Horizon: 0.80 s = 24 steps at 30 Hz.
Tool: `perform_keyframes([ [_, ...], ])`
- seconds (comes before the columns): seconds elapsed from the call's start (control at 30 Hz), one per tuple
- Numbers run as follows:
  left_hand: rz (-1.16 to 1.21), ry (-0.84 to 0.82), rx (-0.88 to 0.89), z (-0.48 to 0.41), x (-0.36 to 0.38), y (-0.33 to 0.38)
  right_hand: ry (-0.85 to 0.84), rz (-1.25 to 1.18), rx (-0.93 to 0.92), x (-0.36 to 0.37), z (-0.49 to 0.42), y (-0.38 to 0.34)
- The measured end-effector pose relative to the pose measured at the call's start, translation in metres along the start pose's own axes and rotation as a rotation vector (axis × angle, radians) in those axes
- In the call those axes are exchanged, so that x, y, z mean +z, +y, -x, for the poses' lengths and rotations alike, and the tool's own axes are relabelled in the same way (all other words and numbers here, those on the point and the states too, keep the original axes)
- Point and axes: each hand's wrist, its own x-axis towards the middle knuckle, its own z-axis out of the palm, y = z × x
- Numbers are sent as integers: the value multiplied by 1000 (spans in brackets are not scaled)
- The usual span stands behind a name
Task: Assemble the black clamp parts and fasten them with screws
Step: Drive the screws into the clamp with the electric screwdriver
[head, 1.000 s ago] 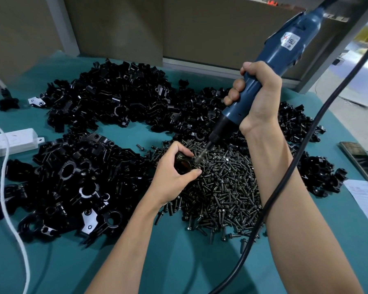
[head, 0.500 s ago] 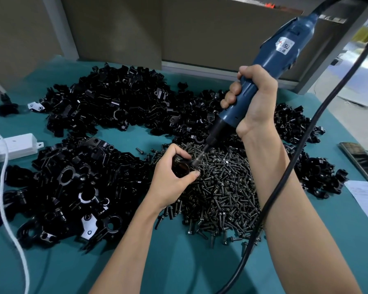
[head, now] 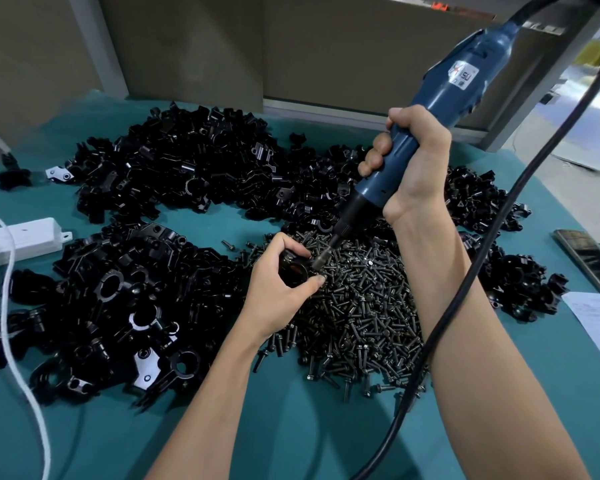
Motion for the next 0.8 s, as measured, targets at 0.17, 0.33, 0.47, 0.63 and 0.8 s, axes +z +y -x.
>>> perform_keyframes([
  [0.17, -3, 1, 3, 0, 0, 0, 0, 8, -2, 0, 0, 1],
  [0.33, 3, -5, 1, 0, 0, 1, -5, 14, 2, -1, 0, 2],
  [0.47, 8, -10, -10, 0, 0, 1, 2, 19, 3, -1, -1, 3],
  [0.63, 22, -6, -24, 0, 0, 1, 2, 17, 3, 1, 0, 3],
  [0.8, 38, -7, -30, 0, -1, 1, -1, 7, -4, 1, 0, 4],
])
